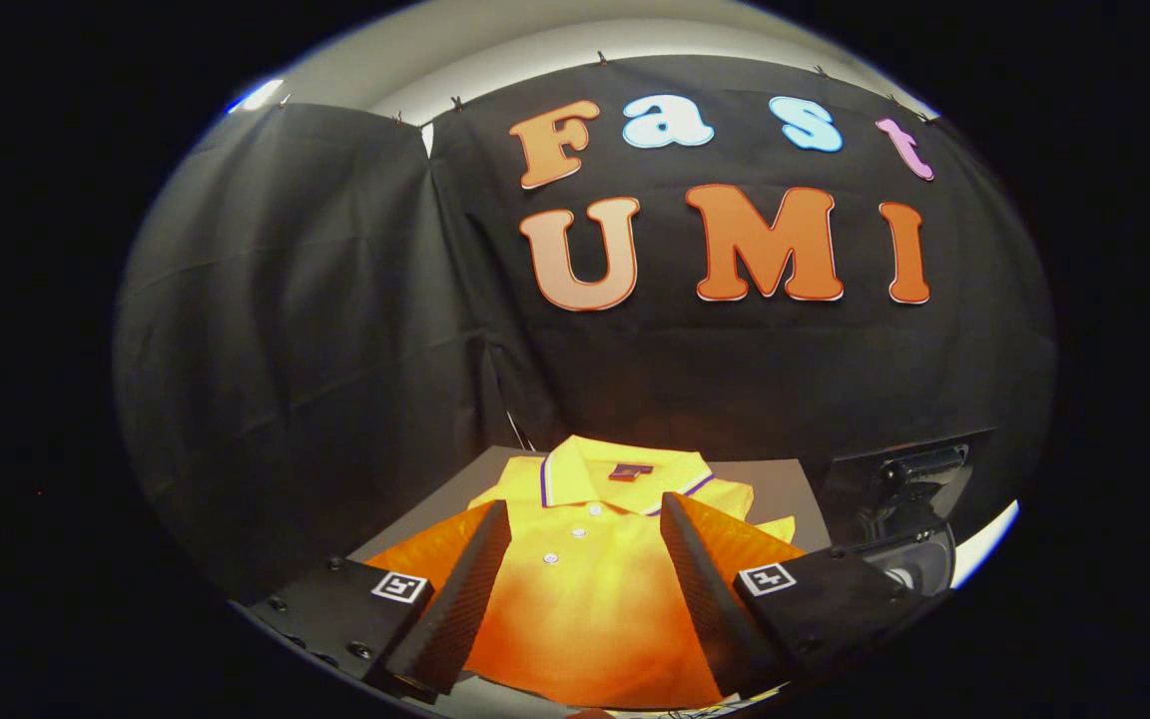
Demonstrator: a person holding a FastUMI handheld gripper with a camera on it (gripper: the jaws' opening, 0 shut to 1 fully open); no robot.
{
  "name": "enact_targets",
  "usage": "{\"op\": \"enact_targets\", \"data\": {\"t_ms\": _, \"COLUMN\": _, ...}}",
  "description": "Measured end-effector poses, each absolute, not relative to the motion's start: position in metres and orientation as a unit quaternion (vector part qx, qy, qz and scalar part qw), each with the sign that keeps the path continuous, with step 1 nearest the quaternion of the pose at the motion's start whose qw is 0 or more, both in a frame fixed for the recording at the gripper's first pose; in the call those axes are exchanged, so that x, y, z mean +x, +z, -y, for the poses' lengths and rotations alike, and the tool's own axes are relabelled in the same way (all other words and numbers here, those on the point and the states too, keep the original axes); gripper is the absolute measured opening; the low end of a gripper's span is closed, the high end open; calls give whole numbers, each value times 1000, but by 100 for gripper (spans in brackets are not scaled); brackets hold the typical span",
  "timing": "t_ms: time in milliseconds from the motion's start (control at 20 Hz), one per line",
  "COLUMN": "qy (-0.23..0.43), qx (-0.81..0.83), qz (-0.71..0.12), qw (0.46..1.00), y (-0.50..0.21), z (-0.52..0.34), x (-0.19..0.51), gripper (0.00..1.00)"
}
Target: Put the clothes into the washing machine and then close the washing machine lid.
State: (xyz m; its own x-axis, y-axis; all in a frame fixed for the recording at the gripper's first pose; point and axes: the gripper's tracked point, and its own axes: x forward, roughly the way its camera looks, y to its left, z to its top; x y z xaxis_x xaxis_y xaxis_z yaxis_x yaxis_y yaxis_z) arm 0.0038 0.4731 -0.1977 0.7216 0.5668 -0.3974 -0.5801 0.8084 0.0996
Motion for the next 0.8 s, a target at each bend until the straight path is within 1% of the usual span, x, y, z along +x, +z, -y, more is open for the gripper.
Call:
{"op": "enact_targets", "data": {"t_ms": 150, "qy": 300, "qx": -41, "qz": -246, "qw": 921, "y": -232, "z": -480, "x": 6, "gripper": 97}}
{"op": "enact_targets", "data": {"t_ms": 250, "qy": 286, "qx": -50, "qz": -256, "qw": 922, "y": -247, "z": -478, "x": 11, "gripper": 98}}
{"op": "enact_targets", "data": {"t_ms": 400, "qy": 286, "qx": -53, "qz": -266, "qw": 919, "y": -259, "z": -478, "x": 8, "gripper": 98}}
{"op": "enact_targets", "data": {"t_ms": 650, "qy": 302, "qx": -43, "qz": -281, "qw": 910, "y": -267, "z": -480, "x": 7, "gripper": 99}}
{"op": "enact_targets", "data": {"t_ms": 800, "qy": 327, "qx": -44, "qz": -277, "qw": 902, "y": -266, "z": -481, "x": 3, "gripper": 98}}
